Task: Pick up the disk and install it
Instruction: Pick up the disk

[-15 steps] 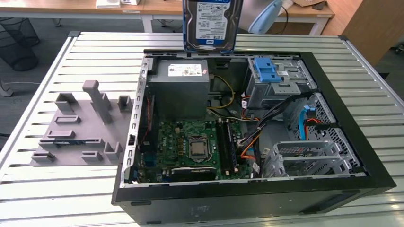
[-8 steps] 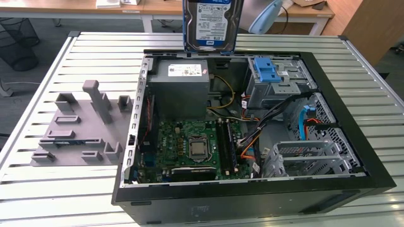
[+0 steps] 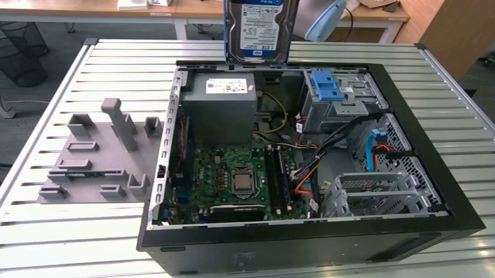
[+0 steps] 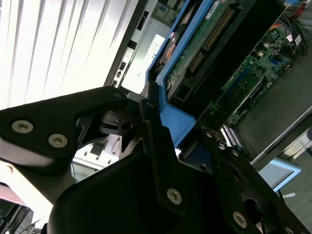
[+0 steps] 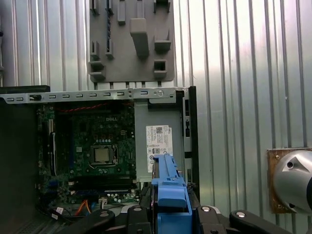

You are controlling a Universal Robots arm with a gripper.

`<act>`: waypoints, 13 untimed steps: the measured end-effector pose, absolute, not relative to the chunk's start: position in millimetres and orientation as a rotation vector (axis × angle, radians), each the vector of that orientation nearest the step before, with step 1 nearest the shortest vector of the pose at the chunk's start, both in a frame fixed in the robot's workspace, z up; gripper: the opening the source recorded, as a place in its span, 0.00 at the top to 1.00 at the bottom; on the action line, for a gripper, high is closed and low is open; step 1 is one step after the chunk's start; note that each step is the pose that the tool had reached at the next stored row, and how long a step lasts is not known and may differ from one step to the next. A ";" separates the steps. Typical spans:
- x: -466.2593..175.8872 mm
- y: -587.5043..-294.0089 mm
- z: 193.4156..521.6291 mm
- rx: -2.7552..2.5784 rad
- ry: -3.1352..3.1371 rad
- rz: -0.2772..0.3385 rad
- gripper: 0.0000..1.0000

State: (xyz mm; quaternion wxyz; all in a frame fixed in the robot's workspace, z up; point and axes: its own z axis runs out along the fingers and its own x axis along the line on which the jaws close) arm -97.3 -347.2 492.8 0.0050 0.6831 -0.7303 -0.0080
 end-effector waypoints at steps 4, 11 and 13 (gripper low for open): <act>-97.3 -347.9 492.7 2.139 -2.287 -0.025 0.63; -97.3 -348.7 492.8 2.139 -2.287 -0.025 0.63; -97.3 -349.1 492.8 2.139 -2.287 -0.025 0.63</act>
